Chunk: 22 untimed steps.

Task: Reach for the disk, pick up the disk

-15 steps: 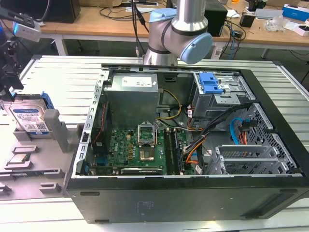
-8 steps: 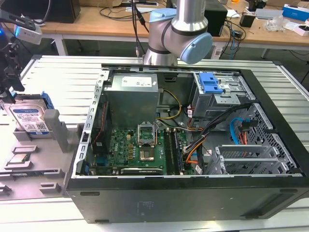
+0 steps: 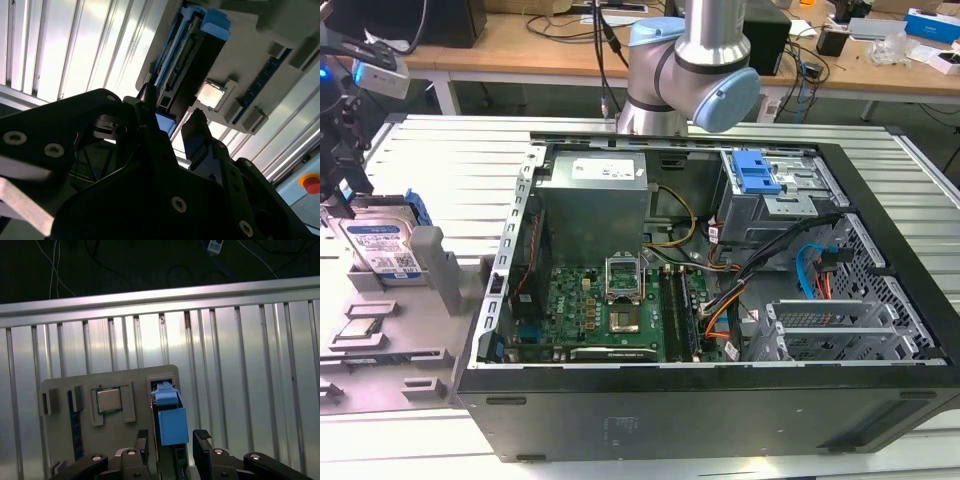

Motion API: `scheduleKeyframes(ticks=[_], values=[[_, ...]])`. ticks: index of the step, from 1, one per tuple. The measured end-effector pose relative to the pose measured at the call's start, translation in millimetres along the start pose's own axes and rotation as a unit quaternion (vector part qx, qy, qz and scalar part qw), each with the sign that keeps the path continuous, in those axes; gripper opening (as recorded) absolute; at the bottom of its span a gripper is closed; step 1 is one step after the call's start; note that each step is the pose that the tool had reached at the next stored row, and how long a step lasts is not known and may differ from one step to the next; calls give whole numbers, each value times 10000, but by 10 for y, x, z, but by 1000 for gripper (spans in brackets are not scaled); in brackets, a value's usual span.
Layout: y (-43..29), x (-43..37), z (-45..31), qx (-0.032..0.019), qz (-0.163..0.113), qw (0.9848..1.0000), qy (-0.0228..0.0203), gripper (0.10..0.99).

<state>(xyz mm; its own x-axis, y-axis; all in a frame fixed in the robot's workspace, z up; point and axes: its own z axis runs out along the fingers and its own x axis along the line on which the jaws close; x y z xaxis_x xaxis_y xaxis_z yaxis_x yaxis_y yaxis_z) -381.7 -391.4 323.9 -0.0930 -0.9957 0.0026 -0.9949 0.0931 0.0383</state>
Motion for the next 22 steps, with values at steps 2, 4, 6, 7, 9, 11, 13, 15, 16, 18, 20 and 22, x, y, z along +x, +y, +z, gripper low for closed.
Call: scheduleKeyframes(ticks=[2, 4, 6, 7, 9, 11, 13, 15, 16, 18, 20, 22], values=[[-1, 0, 24, 0, 0, 10000, 0, 482], [-2, 0, 54, 0, -5, 10000, 0, 482], [2, 0, 92, 0, -46, 10000, 2, 482], [10, 0, 111, 0, -113, 9999, 4, 482], [25, -4, 140, 1, -194, 9998, 4, 482], [32, -9, 165, 0, -219, 9998, 2, 482], [40, -13, 213, 0, -238, 9997, 0, 482], [44, -14, 244, 0, -251, 9997, 0, 482], [47, -14, 267, 0, -260, 9997, -1, 482], [52, -14, 305, 0, -270, 9996, -1, 482], [52, -14, 310, -1, -272, 9996, 0, 482], [52, -14, 311, -1, -272, 9996, 1, 482]])
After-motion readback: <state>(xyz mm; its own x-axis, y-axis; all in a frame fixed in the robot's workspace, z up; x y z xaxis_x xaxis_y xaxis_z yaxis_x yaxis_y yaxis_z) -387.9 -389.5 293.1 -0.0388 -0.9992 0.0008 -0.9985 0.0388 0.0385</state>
